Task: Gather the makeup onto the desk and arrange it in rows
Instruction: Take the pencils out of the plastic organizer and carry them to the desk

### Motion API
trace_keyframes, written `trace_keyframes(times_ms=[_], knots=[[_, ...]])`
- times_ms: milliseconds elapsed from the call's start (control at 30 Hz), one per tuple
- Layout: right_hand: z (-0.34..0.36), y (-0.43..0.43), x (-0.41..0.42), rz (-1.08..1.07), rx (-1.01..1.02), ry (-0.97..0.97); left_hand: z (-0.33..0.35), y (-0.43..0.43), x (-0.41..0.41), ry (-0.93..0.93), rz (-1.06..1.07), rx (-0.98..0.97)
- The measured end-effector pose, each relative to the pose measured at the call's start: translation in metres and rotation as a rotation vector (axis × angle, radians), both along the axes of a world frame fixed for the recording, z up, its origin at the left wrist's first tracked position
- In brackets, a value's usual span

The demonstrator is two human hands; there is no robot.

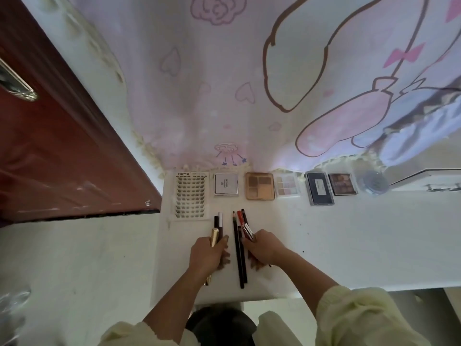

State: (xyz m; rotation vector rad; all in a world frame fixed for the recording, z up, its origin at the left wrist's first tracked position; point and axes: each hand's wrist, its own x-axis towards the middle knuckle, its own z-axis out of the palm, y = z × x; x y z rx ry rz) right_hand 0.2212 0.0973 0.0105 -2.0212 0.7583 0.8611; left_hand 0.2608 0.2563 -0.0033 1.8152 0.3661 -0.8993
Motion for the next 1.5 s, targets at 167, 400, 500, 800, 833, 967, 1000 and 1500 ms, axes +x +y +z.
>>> trace_keyframes(times_ms=[167, 400, 500, 800, 833, 967, 1000, 1500], knots=[[0.006, -0.017, -0.012, 0.025, -0.089, -0.069, -0.001, 0.003, -0.003, -0.061, -0.126, 0.059], [-0.001, -0.036, -0.031, 0.185, -0.221, -0.025, -0.002, -0.007, -0.001, -0.267, -0.511, 0.324], [-0.002, -0.044, -0.037, 0.154, -0.191, -0.050, -0.002, -0.009, -0.002, -0.195, -0.529, 0.307], [-0.005, -0.069, -0.056, 0.259, -0.418, -0.039, -0.011, 0.012, -0.012, -0.365, -0.402, 0.382], [-0.005, -0.068, -0.055, 0.279, -0.437, -0.044, -0.011, 0.014, -0.012, -0.380, -0.415, 0.418], [-0.002, -0.068, -0.054, 0.279, -0.432, -0.032, -0.010, 0.018, -0.011, -0.379, -0.472, 0.504], [-0.002, -0.070, -0.054, 0.243, -0.401, -0.029, -0.010, 0.018, -0.011, -0.368, -0.481, 0.517], [-0.008, -0.102, -0.062, -0.014, -0.575, -0.135, -0.002, 0.038, -0.002, -0.432, -0.235, 0.506]])
